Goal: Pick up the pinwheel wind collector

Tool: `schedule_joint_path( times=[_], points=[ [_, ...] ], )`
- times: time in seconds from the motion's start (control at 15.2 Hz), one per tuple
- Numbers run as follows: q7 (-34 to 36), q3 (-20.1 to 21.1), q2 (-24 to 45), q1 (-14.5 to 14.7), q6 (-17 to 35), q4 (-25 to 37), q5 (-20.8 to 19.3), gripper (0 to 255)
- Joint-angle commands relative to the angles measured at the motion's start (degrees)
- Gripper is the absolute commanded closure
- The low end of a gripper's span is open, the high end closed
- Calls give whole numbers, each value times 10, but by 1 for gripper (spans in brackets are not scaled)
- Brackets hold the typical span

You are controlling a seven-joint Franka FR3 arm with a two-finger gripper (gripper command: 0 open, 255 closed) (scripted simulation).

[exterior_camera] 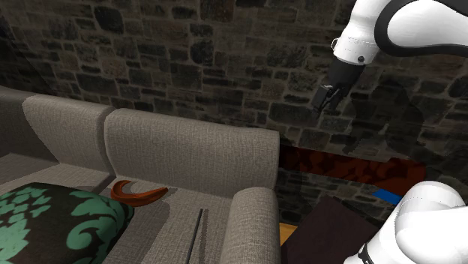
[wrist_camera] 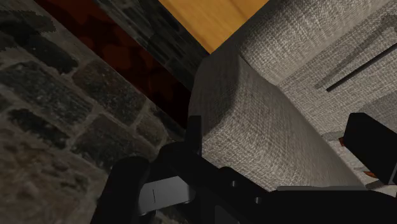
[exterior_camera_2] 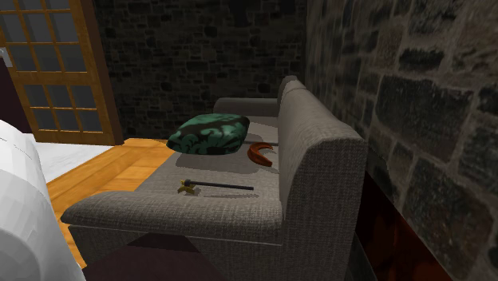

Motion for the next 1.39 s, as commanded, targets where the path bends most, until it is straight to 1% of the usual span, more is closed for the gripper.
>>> schedule_joint_path(
  times=[0.0,0.33,0.66,0.99,1.32],
  points=[
    [0,0,0,0,0,0,0,0],
    [75,40,17,2,58,-61,36,0],
    [148,81,55,7,123,-106,73,0],
    [219,125,115,12,195,-134,108,0],
    [290,169,198,14,273,-141,137,0]
  ],
)
